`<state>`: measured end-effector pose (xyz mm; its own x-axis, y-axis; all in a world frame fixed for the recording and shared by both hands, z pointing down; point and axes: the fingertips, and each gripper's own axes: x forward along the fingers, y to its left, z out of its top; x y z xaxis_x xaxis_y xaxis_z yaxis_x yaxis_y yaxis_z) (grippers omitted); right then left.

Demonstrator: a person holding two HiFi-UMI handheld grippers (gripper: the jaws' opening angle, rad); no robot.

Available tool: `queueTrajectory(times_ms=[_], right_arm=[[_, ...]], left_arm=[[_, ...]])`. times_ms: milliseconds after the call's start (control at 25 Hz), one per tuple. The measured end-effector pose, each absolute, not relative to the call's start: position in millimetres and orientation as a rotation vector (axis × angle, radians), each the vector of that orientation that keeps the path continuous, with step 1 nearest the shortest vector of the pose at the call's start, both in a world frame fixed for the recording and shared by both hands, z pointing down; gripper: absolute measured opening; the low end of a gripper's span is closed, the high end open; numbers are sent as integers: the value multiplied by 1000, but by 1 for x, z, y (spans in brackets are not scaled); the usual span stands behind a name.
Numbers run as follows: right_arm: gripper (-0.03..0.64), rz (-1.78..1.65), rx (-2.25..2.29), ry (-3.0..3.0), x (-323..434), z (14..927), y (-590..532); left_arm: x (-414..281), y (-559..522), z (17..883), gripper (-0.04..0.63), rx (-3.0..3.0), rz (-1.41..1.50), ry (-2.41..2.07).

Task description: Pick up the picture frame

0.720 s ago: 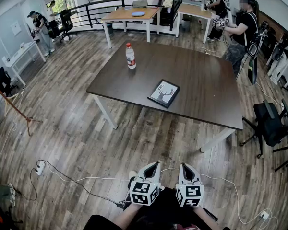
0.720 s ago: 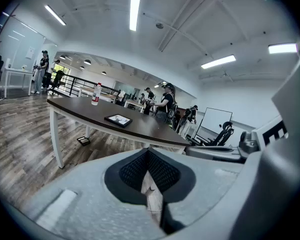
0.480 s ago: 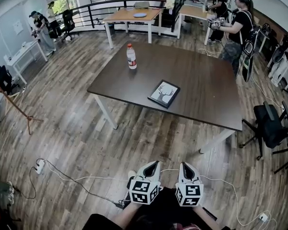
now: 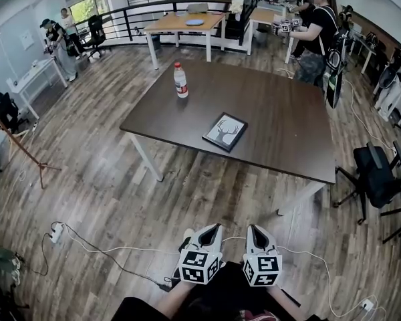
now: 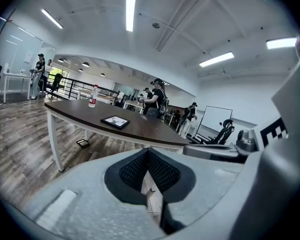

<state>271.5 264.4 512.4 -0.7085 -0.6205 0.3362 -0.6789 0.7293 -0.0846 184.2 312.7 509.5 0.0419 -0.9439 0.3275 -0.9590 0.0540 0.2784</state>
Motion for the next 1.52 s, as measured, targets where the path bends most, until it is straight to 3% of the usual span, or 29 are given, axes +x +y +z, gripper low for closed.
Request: queueTrajectory(times_ms=[640, 1520], right_arm=[[5, 353, 1074, -2567, 258, 528, 199], [5, 575, 1164, -2504, 135, 548, 74]], left_arm=[[172, 231, 524, 9, 1969, 92, -1788], [44, 104, 531, 9, 2028, 171, -1637]])
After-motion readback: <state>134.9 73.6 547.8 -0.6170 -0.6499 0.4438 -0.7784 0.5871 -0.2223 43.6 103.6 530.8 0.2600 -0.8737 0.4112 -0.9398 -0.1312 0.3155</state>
